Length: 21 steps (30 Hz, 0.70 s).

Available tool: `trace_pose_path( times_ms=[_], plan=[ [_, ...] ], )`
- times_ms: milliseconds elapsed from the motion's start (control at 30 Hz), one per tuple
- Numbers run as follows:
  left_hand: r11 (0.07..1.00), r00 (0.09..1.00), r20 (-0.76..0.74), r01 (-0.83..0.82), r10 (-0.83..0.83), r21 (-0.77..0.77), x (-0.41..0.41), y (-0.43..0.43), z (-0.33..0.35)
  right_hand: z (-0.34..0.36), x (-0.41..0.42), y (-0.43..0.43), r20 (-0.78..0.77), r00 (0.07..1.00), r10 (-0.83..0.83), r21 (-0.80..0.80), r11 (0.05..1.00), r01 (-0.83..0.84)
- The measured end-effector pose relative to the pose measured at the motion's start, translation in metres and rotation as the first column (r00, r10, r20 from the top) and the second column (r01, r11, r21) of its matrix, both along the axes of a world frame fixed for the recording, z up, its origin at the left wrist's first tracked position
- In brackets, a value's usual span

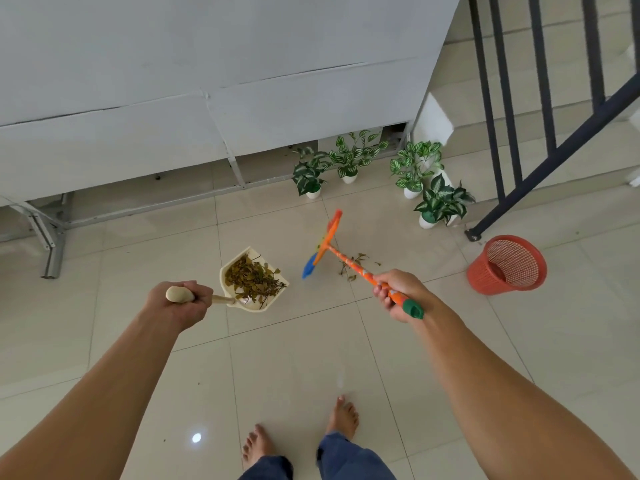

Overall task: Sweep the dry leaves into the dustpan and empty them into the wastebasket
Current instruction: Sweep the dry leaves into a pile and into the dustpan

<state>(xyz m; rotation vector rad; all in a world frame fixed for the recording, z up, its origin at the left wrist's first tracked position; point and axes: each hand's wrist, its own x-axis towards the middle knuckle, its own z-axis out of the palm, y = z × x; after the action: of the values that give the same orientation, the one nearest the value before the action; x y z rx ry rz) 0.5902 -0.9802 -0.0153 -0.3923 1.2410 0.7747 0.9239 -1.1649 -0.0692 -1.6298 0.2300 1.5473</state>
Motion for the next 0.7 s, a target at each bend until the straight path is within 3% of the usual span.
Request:
trace_pose_path(
  times_ms=[133, 333, 700],
  plan=[
    [1.000, 1.000, -0.004, 0.030, -0.030, 0.000, 0.019, 0.001, 0.003, -0.010, 0.008, 0.011, -0.194, 0.957, -0.217, 0.027, 0.974, 0.226],
    [0.997, 0.997, -0.018, 0.073, -0.073, -0.004, 0.041, 0.003, -0.001, -0.001, 0.021, -0.016, -0.285, 0.874, -0.395, 0.008, 0.910, 0.414],
    [0.988, 0.986, -0.056, 0.157, -0.157, -0.006, 0.091, -0.006, 0.011, 0.002, 0.027, -0.018, -0.367, 0.818, -0.442, 0.073, 0.863, 0.499]
  ],
)
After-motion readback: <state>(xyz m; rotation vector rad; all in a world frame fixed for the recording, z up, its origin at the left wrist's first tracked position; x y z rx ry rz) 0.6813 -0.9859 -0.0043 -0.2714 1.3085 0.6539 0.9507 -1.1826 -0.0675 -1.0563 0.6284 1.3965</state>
